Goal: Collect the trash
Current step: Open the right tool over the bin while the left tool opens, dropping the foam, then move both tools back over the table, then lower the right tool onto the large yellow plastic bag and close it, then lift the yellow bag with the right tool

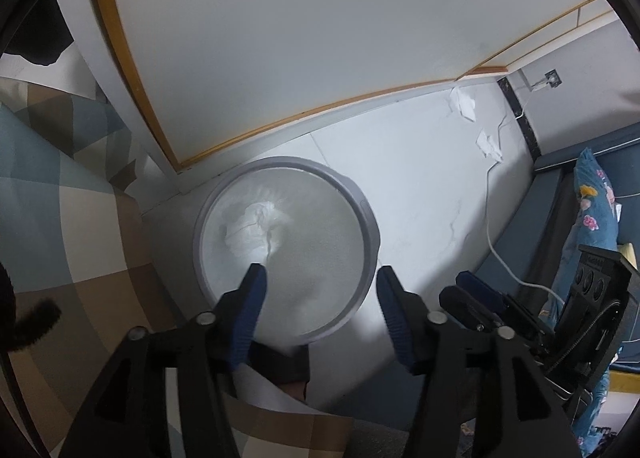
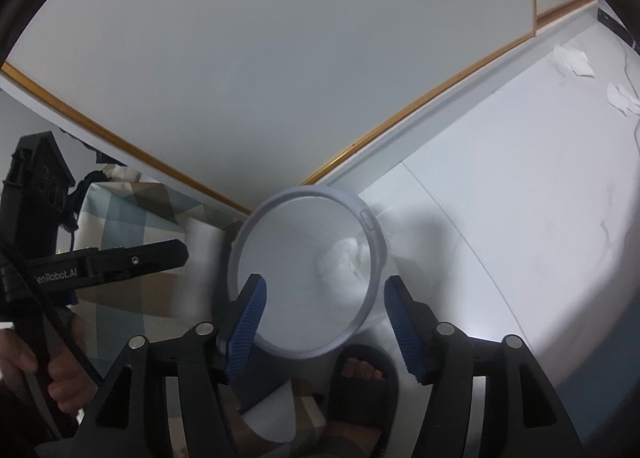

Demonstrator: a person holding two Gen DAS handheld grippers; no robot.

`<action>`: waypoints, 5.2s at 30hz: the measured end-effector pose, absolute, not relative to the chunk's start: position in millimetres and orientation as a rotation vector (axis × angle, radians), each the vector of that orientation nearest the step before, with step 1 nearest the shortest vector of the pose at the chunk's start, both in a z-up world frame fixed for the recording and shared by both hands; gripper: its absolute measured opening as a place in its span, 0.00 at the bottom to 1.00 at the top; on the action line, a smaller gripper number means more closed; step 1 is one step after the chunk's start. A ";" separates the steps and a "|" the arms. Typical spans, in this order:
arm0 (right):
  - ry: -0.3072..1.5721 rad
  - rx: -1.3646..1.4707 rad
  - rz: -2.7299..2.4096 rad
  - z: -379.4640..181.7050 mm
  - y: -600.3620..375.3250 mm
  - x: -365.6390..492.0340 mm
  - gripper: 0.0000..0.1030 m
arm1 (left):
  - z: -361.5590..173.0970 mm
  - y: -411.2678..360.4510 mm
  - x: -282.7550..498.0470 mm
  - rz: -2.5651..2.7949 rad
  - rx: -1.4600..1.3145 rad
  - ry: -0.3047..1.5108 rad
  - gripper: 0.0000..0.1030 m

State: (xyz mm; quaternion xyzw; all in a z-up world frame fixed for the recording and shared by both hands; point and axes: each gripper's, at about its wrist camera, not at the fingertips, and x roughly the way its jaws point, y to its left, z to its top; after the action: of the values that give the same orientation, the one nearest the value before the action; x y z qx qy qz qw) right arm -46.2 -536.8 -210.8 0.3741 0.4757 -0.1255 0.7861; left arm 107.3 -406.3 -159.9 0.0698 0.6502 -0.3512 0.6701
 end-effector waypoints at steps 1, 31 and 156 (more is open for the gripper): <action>1.023 0.809 -0.273 -210.0 -537.4 -47.0 0.62 | -160.1 -406.4 107.4 -0.790 0.152 1.462 0.54; 0.952 0.497 -0.427 -92.0 -511.3 -46.7 0.78 | -44.2 -337.7 88.2 -0.673 0.132 1.092 0.73; 1.068 -0.290 0.458 -93.2 41.5 143.2 0.39 | -30.8 149.3 105.4 0.000 -0.450 0.863 0.82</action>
State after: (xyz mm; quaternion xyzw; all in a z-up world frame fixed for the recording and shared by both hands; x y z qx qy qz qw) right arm 143.2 41.5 -93.2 -0.1363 0.5025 0.2154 0.8261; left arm 105.4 149.3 -30.8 -0.2164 0.4148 0.0002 0.8838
